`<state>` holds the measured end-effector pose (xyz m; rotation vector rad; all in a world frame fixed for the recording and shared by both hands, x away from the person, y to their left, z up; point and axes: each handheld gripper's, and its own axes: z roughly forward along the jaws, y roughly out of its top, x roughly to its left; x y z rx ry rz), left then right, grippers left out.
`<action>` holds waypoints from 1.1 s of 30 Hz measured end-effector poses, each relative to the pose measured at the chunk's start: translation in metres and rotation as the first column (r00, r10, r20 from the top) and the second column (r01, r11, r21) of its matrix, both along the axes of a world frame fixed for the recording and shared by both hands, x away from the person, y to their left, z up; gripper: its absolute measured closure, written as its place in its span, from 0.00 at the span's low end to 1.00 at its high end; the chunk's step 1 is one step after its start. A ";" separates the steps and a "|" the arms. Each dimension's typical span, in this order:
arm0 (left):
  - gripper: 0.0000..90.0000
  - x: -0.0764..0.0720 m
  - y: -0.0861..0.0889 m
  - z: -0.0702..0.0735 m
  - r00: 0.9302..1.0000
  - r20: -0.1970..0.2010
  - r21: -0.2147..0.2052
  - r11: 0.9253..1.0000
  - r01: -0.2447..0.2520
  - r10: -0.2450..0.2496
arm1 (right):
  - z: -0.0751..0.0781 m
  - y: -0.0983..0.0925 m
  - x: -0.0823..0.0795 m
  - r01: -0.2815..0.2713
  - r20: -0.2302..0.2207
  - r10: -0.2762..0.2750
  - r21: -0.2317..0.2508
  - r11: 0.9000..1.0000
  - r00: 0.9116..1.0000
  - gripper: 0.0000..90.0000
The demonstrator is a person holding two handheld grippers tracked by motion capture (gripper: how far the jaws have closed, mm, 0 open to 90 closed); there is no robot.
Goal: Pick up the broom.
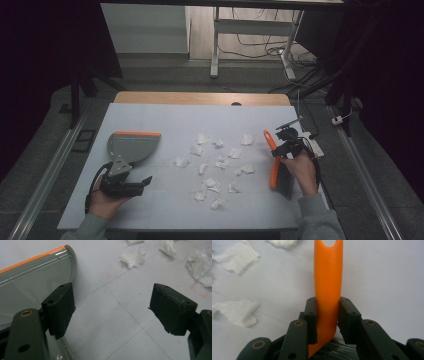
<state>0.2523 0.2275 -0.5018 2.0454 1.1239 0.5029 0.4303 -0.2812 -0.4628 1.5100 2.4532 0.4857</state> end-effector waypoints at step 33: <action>0.24 0.002 0.000 0.000 1.000 0.005 0.004 1.000 -0.006 0.006 | 0.060 -0.041 -0.028 -0.187 0.364 0.045 0.366 0.912 0.930 0.78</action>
